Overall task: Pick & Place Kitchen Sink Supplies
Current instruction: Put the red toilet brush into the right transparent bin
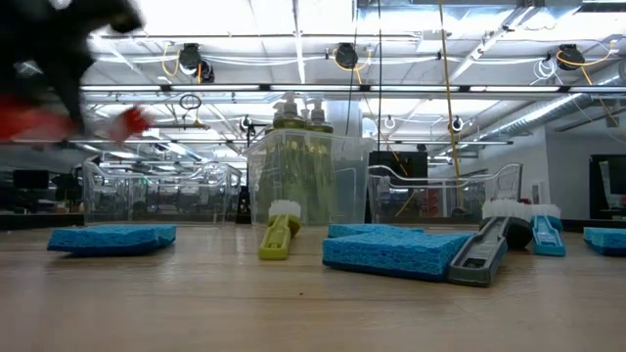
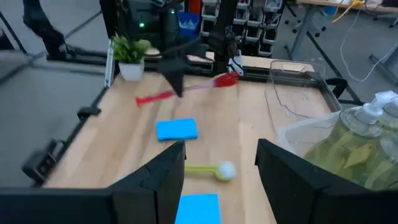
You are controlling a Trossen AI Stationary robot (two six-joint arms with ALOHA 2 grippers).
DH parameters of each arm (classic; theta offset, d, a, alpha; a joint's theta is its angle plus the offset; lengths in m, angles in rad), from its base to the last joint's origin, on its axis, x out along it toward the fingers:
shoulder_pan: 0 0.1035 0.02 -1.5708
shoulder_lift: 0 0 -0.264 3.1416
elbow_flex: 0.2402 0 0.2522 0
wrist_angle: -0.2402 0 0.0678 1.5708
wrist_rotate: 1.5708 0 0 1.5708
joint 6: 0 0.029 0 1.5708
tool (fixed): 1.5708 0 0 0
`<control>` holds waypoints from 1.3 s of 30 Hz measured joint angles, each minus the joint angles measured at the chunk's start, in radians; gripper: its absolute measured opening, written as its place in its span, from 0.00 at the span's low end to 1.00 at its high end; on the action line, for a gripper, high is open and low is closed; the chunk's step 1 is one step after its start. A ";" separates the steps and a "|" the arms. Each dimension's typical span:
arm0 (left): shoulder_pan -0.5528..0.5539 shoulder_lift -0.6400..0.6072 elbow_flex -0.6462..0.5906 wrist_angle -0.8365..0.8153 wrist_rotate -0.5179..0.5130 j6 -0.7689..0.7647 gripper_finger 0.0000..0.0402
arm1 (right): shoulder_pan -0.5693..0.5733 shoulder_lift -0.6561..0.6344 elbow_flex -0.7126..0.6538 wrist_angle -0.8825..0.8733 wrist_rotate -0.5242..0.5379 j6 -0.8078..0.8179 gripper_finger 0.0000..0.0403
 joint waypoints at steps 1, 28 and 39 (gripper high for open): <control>0.009 -0.015 0.019 0.006 -0.062 0.045 0.12 | 0.000 0.004 0.000 0.007 -0.021 0.023 0.46; 0.412 -0.012 0.191 1.066 -0.216 1.581 0.12 | -0.043 0.291 0.002 0.400 -0.221 0.270 0.71; 0.429 0.021 0.191 1.140 -0.210 1.638 0.12 | -0.112 0.371 0.000 0.521 -0.226 0.323 0.75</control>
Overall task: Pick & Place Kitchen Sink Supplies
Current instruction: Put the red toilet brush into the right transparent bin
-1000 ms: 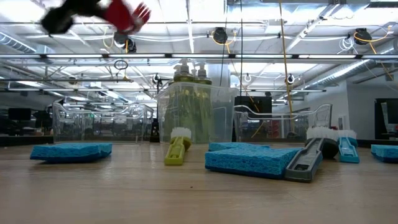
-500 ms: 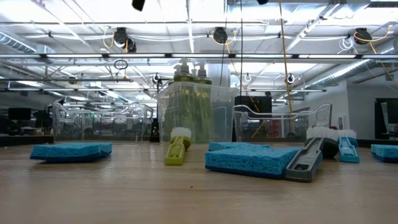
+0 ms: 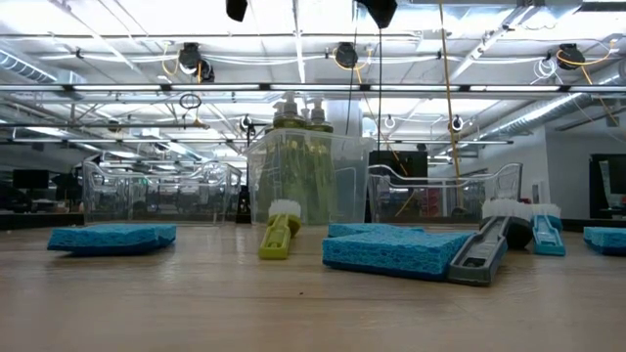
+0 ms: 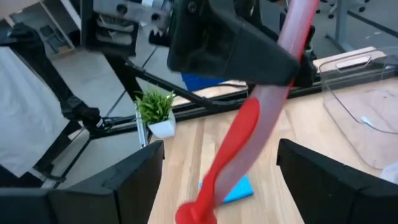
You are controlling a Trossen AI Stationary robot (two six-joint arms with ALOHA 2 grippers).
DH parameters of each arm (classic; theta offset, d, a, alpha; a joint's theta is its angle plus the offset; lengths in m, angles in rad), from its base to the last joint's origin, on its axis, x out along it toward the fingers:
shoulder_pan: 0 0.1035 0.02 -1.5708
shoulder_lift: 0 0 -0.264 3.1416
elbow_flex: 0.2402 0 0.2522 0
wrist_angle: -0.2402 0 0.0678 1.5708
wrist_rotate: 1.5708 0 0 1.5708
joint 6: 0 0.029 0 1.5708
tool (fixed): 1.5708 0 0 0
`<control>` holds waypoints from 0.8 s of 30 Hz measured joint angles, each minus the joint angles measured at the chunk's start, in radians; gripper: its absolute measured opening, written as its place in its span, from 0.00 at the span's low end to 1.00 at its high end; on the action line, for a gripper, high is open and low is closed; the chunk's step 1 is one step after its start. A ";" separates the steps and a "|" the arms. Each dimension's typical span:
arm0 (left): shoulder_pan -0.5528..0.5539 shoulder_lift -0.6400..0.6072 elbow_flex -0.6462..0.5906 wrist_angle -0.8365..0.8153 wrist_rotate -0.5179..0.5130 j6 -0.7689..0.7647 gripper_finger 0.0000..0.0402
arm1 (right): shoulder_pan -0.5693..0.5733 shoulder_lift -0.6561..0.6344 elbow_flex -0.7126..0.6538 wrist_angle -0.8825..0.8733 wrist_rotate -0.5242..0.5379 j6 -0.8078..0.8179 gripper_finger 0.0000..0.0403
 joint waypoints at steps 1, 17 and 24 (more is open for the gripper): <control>0.001 0.001 0.000 0.000 -0.001 0.000 0.12 | -0.003 0.003 0.000 0.008 -0.002 0.003 0.74; 0.045 0.044 0.000 0.097 0.008 0.032 0.12 | -0.036 0.034 0.000 0.024 -0.004 0.019 0.65; 0.057 0.042 0.000 0.104 0.005 0.040 0.12 | -0.049 0.035 0.000 0.013 -0.004 0.022 0.48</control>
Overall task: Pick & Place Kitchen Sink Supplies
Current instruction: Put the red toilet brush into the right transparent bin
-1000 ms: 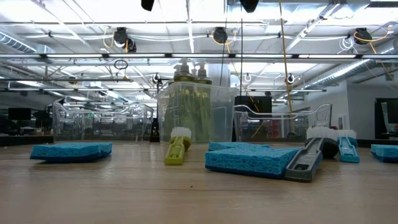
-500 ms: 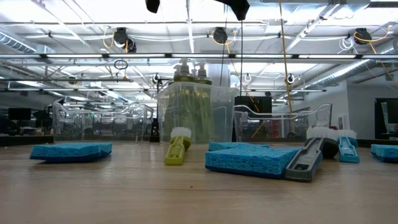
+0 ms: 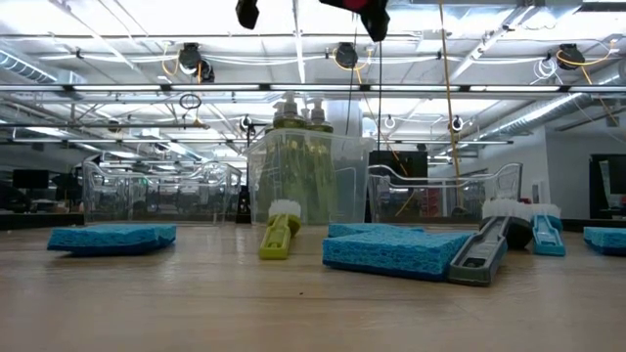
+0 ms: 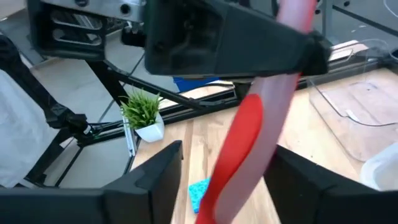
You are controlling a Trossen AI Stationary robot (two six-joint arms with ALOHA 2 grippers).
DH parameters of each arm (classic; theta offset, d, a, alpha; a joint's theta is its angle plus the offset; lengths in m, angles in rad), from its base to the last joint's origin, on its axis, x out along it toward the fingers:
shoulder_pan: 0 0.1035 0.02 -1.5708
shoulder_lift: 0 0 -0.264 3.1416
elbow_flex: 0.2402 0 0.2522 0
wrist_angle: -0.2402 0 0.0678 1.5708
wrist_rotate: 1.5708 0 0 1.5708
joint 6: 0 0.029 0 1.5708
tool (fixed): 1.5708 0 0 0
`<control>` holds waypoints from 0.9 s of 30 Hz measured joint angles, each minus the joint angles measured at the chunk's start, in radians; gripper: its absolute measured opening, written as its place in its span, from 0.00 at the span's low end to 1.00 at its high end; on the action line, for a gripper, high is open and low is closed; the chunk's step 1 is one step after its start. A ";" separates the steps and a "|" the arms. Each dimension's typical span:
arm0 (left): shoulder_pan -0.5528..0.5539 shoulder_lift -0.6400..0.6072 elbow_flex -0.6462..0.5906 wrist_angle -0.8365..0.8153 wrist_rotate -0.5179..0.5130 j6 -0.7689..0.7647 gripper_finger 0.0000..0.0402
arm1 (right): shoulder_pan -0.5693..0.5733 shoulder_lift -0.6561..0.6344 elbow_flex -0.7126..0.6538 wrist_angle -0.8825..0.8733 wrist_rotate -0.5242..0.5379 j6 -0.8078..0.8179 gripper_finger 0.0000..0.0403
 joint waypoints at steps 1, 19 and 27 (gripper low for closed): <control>0.000 0.000 0.000 0.000 0.001 -0.001 0.12 | -0.004 0.001 0.000 0.000 0.000 0.000 0.45; 0.008 0.000 0.000 -0.011 0.004 0.019 0.36 | -0.044 0.001 0.000 -0.045 0.001 -0.027 0.18; 0.008 -0.004 0.000 -0.108 0.004 0.048 0.55 | -0.097 -0.056 0.000 -0.078 0.004 -0.039 0.18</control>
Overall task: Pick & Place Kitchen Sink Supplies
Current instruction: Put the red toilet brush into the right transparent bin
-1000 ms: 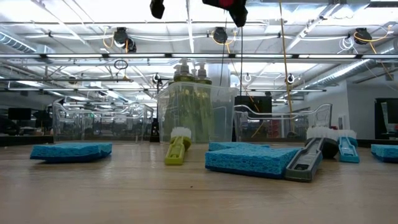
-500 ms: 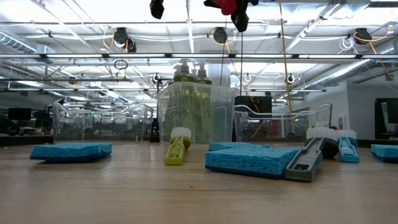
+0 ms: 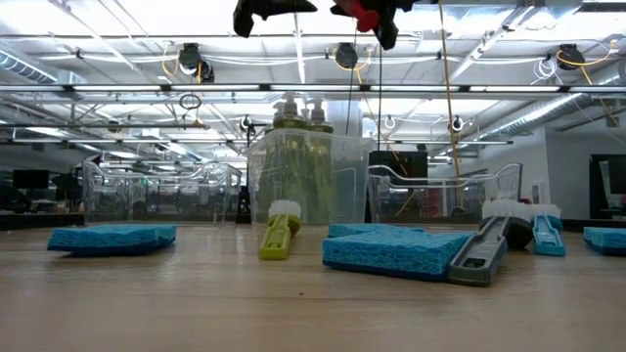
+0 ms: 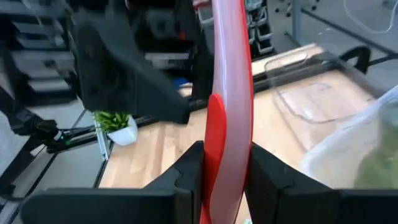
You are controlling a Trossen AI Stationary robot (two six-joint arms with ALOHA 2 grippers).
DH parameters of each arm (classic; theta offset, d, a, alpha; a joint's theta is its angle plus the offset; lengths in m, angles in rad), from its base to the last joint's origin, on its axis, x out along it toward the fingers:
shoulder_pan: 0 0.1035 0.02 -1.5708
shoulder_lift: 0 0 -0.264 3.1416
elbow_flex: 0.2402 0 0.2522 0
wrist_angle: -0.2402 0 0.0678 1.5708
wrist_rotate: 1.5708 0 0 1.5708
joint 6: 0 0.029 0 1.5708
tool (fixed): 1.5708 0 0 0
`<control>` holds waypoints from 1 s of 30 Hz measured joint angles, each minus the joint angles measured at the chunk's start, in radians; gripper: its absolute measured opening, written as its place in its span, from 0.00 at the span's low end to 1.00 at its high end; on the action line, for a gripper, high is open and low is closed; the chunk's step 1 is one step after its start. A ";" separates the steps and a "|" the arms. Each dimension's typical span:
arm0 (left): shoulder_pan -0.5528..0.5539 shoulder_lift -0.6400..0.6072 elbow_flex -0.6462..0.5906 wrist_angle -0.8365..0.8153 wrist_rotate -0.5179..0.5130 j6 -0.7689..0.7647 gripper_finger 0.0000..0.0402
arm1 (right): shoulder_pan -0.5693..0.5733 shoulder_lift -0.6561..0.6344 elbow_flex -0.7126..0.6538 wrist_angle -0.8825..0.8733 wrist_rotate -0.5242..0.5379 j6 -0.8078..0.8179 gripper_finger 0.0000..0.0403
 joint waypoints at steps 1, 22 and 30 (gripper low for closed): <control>0.000 -0.005 0.000 -0.015 0.000 0.000 0.57 | -0.009 -0.013 0.000 -0.004 0.001 -0.003 0.18; -0.001 -0.047 0.000 -0.219 0.003 0.068 0.63 | -0.258 -0.368 0.000 -0.794 0.452 -0.177 0.18; 0.001 -0.046 0.000 -0.253 -0.004 0.087 0.63 | -0.347 -0.291 0.000 -0.968 0.483 -0.288 0.18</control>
